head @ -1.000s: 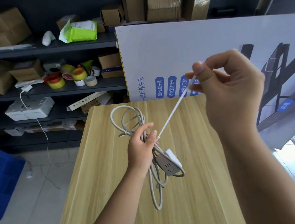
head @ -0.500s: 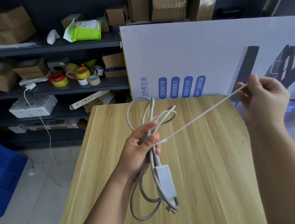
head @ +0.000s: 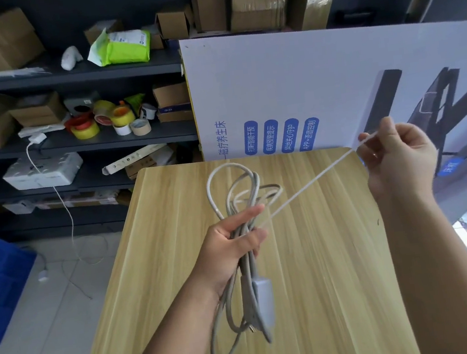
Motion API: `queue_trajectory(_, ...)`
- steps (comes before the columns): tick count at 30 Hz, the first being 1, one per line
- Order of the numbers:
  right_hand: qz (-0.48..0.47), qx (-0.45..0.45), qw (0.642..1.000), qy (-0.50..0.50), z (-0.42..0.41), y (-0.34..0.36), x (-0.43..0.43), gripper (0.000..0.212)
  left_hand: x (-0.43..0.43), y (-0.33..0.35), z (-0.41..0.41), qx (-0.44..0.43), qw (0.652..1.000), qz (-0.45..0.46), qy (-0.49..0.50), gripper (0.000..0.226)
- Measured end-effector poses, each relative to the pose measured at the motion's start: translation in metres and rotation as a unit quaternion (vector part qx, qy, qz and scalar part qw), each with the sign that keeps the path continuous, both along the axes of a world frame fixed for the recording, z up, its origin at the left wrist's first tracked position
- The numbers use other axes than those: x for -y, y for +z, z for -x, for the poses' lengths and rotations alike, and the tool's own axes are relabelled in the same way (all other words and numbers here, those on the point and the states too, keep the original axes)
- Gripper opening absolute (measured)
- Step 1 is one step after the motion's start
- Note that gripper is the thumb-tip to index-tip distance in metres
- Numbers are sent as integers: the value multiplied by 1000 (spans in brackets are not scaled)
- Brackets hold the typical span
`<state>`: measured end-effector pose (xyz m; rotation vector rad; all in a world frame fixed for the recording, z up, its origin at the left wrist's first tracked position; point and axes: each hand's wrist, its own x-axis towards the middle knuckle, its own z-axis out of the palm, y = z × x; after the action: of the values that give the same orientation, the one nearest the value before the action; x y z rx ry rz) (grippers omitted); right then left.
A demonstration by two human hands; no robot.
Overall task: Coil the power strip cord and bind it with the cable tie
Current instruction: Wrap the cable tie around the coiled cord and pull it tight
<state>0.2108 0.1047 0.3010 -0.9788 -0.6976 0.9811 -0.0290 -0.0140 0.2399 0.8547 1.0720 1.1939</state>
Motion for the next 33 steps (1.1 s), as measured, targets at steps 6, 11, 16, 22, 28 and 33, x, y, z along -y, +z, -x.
queue_trajectory(6,-52,7,998,23,5,11,29,21,-8,-5,5,5,990,25,136,33)
queue_trajectory(11,-39,15,999,-3,3,3,40,22,-14,-6,9,4,982,7,186,38)
queue_trajectory(16,-26,4,999,-33,-13,-3,33,22,-20,-18,19,-39,984,4,176,40)
queue_trajectory(22,15,-15,999,-25,-30,-19,22,22,-26,-22,12,-61,991,1,118,39)
queue_trajectory(28,66,-52,995,60,-30,-38,15,18,-34,-29,11,75,991,37,100,35)
queue_trajectory(33,186,79,939,276,16,-79,49,93,-41,-27,-7,137,985,42,95,41)
